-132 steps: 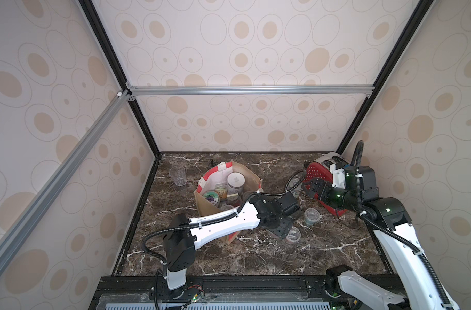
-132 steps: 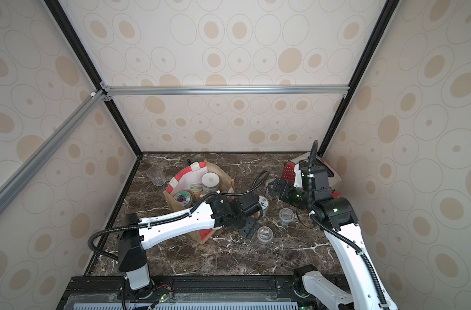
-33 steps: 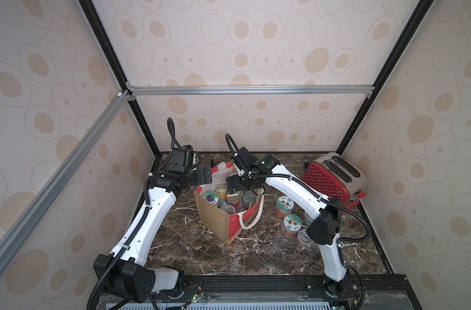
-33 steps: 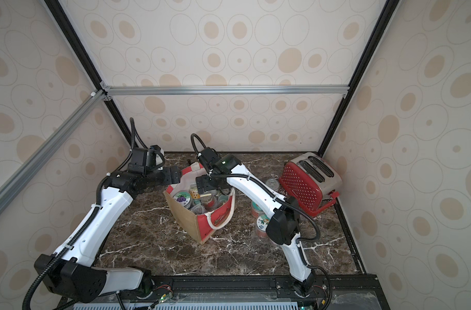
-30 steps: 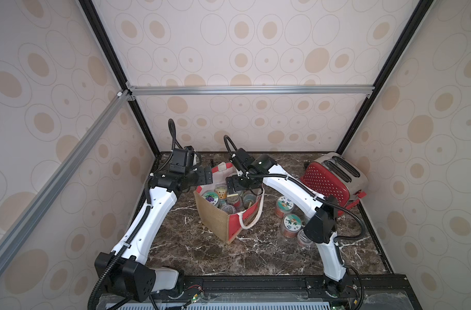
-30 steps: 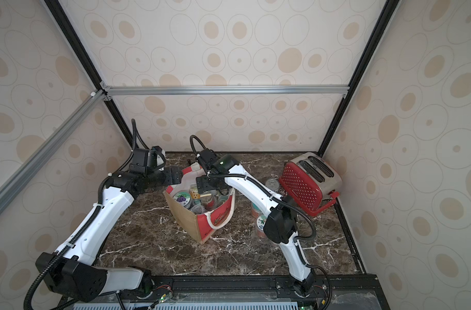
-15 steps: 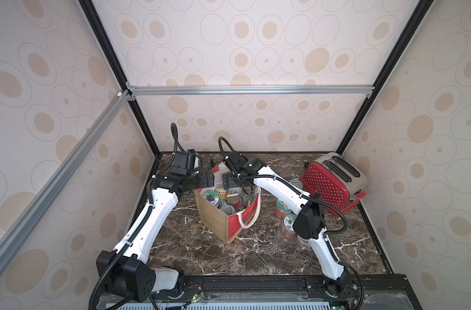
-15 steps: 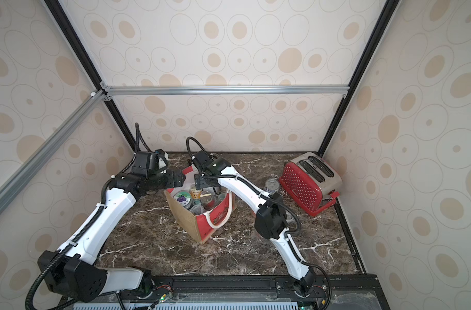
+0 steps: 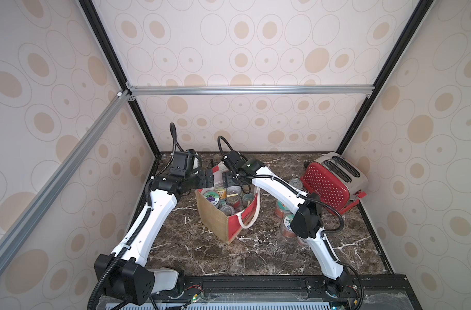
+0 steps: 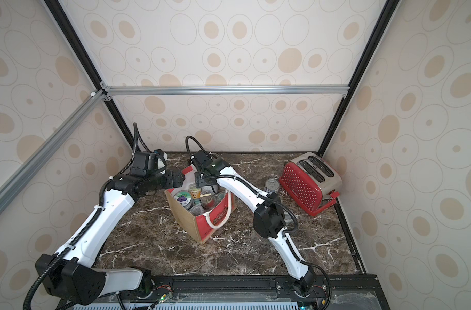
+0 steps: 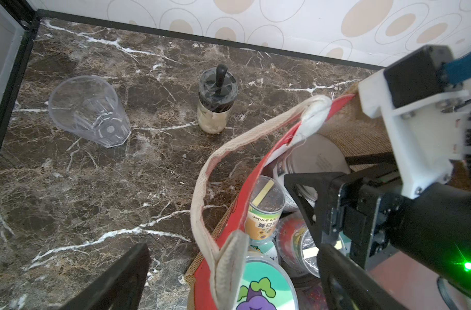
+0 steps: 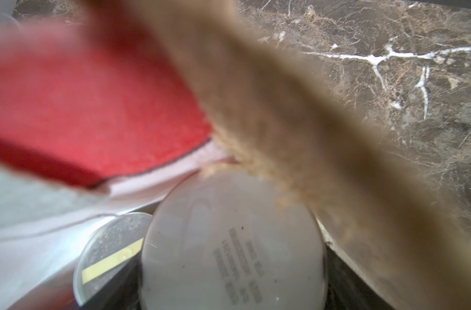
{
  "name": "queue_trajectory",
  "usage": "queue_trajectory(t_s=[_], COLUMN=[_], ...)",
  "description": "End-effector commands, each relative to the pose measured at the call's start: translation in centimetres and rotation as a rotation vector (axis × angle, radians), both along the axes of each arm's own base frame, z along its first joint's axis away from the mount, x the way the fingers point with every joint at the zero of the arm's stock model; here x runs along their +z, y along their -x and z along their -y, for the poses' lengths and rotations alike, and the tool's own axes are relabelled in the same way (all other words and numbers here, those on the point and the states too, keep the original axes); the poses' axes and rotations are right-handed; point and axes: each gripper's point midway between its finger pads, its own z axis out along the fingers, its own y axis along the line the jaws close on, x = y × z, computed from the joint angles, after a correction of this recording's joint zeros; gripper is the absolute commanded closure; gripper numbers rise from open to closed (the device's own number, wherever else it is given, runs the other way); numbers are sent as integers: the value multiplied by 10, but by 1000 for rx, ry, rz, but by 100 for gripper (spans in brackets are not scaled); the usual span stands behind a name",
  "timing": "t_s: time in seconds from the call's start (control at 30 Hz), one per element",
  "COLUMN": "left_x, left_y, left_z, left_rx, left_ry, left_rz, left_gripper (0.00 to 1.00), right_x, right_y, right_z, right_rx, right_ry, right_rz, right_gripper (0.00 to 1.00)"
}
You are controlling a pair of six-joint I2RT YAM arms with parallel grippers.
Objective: Take out the seed jars from the canvas bag
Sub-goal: Pick up the seed jar from the canvas bag.
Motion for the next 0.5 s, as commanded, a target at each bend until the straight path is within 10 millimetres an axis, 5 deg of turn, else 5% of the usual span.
queue_trajectory(t_s=[0.0,0.17,0.47], left_x=[9,16,32], left_y=[9,13,15], left_z=[-6,-9,-16], left_rx=[-7,11,49], left_ry=[-26,-26,-32], left_rz=[12,30,62], left_gripper=[2,2,2], right_x=[4,43,150], right_y=[2,17,55], right_z=[-6,-9,2], right_rx=[34,107,217], right_ry=[-23,-84,-321], right_rz=[-2,42,213], right_gripper=[29,32,33])
